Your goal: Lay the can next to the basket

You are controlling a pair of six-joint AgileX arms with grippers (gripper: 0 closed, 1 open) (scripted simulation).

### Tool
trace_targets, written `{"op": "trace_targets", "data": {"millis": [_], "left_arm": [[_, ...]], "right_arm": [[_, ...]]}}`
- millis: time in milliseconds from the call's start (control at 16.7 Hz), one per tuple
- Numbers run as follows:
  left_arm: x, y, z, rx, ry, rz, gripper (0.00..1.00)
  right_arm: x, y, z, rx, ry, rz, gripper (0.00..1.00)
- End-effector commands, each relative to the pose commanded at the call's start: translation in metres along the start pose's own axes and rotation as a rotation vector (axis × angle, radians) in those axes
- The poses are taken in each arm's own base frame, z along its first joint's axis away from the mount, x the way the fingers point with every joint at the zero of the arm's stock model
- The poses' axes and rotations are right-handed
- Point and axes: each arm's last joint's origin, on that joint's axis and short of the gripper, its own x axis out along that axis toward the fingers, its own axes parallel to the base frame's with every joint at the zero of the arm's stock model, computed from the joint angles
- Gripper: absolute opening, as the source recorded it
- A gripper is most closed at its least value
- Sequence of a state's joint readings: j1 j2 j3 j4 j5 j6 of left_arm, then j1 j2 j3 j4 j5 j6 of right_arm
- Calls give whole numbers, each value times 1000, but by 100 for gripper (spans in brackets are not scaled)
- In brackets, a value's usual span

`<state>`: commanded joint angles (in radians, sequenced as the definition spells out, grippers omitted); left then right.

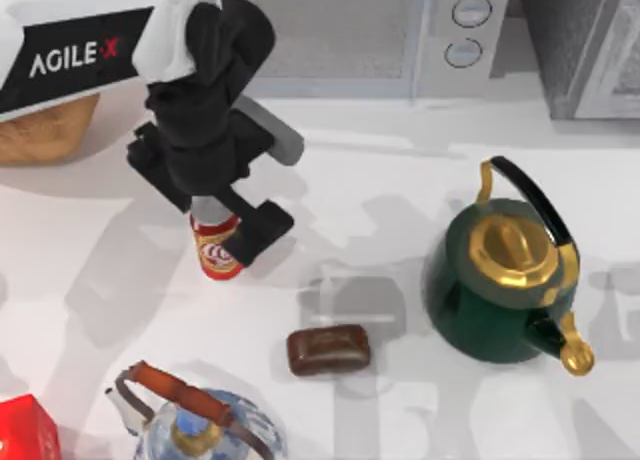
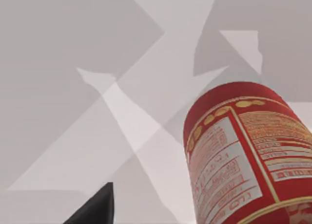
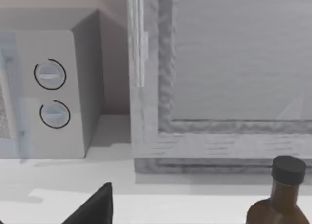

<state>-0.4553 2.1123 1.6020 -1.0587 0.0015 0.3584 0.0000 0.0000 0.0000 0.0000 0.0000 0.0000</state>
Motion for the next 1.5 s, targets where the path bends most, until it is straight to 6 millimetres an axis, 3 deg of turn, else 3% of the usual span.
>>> {"op": "trace_targets", "data": {"millis": [720,1320,1500], "left_arm": [[0,0,0,0,0,0,2],[1,1,-1,-5,2,1,0],[34,23,-18,-134,101,3,0]], "right_arm": [[0,0,0,0,0,0,100],[0,0,0,0,0,0,100],[0,0,0,0,0,0,100]]}}
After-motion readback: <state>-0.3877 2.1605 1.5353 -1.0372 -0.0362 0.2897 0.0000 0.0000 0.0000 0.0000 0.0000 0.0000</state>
